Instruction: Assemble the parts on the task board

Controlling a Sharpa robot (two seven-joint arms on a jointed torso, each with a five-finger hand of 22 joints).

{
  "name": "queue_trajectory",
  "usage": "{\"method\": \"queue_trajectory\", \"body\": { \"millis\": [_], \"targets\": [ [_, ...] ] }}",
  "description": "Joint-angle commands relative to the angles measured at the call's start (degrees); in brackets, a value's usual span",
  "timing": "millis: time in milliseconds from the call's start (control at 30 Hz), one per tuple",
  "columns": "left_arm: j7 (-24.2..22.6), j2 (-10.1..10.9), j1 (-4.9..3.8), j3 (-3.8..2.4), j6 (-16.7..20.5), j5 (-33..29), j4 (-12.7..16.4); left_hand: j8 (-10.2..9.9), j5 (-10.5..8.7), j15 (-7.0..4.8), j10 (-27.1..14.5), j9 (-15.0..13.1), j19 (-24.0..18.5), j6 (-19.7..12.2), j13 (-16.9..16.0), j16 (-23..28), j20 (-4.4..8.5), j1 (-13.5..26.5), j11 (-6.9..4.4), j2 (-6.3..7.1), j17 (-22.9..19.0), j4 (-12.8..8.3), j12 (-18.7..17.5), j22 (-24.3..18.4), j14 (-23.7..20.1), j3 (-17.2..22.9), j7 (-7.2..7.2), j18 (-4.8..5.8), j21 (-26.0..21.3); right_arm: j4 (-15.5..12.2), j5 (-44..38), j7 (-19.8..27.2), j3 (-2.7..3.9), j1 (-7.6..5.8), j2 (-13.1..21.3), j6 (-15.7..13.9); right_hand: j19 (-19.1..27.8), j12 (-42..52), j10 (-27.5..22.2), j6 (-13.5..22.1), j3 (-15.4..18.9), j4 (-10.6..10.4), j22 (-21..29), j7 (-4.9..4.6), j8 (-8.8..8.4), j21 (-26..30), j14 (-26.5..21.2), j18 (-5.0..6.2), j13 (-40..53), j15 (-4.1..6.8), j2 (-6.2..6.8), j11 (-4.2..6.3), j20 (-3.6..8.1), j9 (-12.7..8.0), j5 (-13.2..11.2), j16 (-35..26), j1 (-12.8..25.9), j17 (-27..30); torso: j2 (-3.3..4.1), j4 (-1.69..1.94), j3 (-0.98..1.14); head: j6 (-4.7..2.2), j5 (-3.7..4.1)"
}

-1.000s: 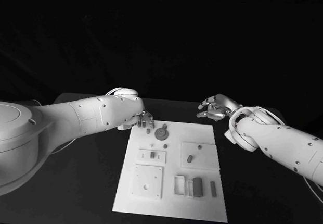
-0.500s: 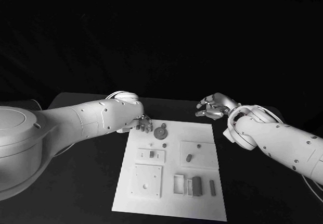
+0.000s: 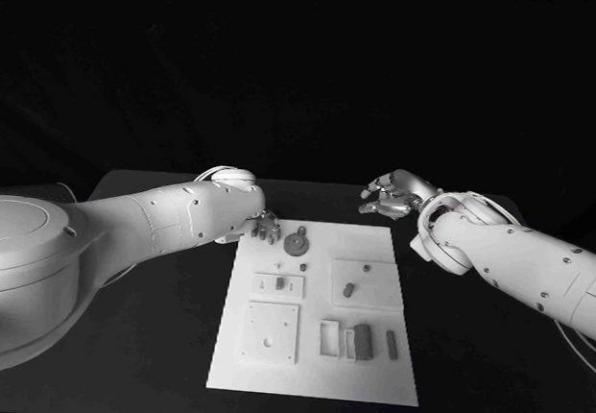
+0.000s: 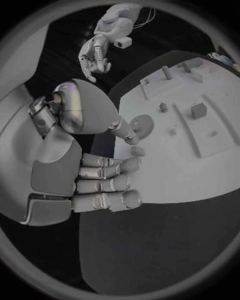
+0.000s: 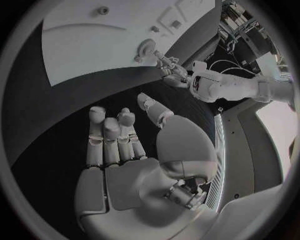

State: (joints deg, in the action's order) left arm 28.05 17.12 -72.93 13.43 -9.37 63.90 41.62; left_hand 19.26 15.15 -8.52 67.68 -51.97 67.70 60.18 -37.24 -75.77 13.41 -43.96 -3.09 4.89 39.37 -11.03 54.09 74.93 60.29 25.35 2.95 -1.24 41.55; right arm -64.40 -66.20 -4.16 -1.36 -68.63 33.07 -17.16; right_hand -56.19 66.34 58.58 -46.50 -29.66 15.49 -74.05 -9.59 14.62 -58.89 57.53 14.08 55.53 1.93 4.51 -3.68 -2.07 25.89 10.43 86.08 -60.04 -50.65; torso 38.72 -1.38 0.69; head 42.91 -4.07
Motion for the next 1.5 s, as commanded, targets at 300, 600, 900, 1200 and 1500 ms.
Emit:
{"method": "queue_trajectory", "body": {
  "millis": [300,600,900,1200,1500],
  "targets": [
    [-0.9,-0.6,0.63,-0.02,1.0,-0.2,-0.5,-0.5,0.96,-0.34,-0.3,-0.8,-0.4,-1.2,0.3,-0.4,0.63,0.1,-0.11,-1.04,-0.4,-1.1,0.6,1.2,-0.2,-0.1,0.16,-2.40,0.6,-0.3,-0.3,0.1,0.03,-0.05,0.0,0.9,0.0,0.3,-0.2,0.0,0.1,-0.2,0.1,-0.55,-0.37,0.3,0.0,0.92,-0.1,0.32,0.16,0.01,0.49,-0.1,0.0,0.1,0.7,0.1,0.05,-0.02,-0.01,-0.08,0.10],
    [-1.1,-0.8,0.91,-0.04,0.9,-0.7,-1.0,-0.7,0.96,-0.30,-0.4,-0.9,-0.5,-1.3,0.4,-0.5,0.65,0.1,-0.04,-1.03,-0.5,-1.2,0.6,1.2,-0.2,-0.1,0.23,-2.40,0.6,-0.3,-0.3,0.1,0.03,-0.09,-0.1,0.9,0.0,0.3,-0.2,0.0,0.1,-0.3,0.1,-0.55,-0.37,0.3,0.0,0.92,-0.1,0.32,0.16,0.01,0.49,-0.1,0.0,0.1,0.7,0.1,0.01,-0.01,0.01,0.10,0.20],
    [-1.3,-0.8,0.91,-0.05,1.2,-1.6,-1.1,-1.2,1.57,-0.22,-0.5,-1.5,-0.6,-1.3,0.6,-0.7,0.65,-0.7,0.03,-3.28,-0.9,-2.2,0.9,1.2,-0.3,0.6,0.32,-2.35,0.9,-0.2,-0.3,0.0,0.03,-0.10,-0.1,1.0,0.0,0.3,-0.2,0.0,0.1,-0.3,0.1,-0.55,-0.37,0.3,0.0,0.92,-0.1,0.32,0.15,0.01,0.49,-0.1,0.0,0.1,0.7,0.1,0.01,0.07,-0.03,0.22,0.25],
    [-1.8,-0.7,0.91,-0.06,0.4,-2.3,-1.0,-2.4,-1.28,-0.18,-0.4,-2.1,-0.3,-1.2,1.1,-1.2,0.64,-4.4,0.12,-4.18,-1.6,-1.4,1.3,1.2,-0.2,7.4,0.44,-2.26,1.3,-0.1,-0.3,0.0,0.03,-0.10,-0.2,1.2,0.0,0.4,-0.2,0.0,0.1,-0.4,0.1,-0.56,-0.37,0.2,0.0,0.92,-0.1,0.31,0.13,0.00,0.49,-0.1,0.0,0.1,0.8,0.1,0.03,0.05,-0.03,0.26,0.18],
    [-2.3,-0.7,0.90,-0.07,0.5,-3.1,-1.0,-3.0,-1.20,-0.09,-0.2,-2.5,-0.3,-1.0,1.4,-1.6,0.56,-6.6,0.19,-5.64,-2.0,-2.7,1.6,1.2,-0.2,8.9,0.49,-2.20,1.7,0.0,-0.3,-0.1,0.03,-0.09,-0.3,1.6,0.0,0.4,-0.2,0.0,0.1,-0.4,0.1,-0.56,-0.37,0.2,0.0,0.92,-0.1,0.31,0.12,0.00,0.49,-0.1,0.0,0.1,0.9,0.1,0.02,0.04,0.02,0.32,0.13]
  ]
}}
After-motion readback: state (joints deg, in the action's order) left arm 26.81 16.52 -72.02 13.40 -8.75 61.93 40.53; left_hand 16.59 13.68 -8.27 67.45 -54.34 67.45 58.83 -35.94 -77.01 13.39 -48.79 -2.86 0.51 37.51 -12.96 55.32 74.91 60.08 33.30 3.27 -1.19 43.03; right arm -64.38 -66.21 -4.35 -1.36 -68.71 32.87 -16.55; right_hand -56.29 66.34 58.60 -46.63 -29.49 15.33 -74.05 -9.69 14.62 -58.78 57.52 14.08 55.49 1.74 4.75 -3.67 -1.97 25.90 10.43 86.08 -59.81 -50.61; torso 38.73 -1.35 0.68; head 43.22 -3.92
